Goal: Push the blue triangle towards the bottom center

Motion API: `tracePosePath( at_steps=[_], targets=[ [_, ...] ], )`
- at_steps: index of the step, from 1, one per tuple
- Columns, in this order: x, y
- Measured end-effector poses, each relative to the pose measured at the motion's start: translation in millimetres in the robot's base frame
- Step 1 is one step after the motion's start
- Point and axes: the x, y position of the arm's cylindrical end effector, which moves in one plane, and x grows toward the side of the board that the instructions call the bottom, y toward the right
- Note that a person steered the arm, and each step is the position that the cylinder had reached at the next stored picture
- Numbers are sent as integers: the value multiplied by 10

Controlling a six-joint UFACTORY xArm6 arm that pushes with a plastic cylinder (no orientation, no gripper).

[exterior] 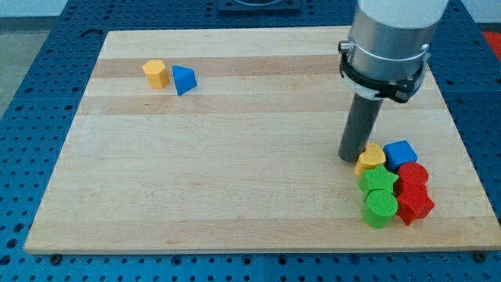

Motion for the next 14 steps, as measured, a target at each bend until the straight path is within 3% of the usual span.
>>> tracePosePath(
  at_steps=[1, 3, 4, 5, 6, 8, 9, 11, 12, 13, 14],
  targets=[
    [-101, -167],
    [-1214, -755],
    [-1844, -1341],
    [-2046, -2076],
    [-1770, -2478],
    [-851, -2268],
    [-757, -2237],
    [-1621, -2281],
    [-1896, -2651],
    [-1759, -3190],
    [-1326, -3336]
  ],
)
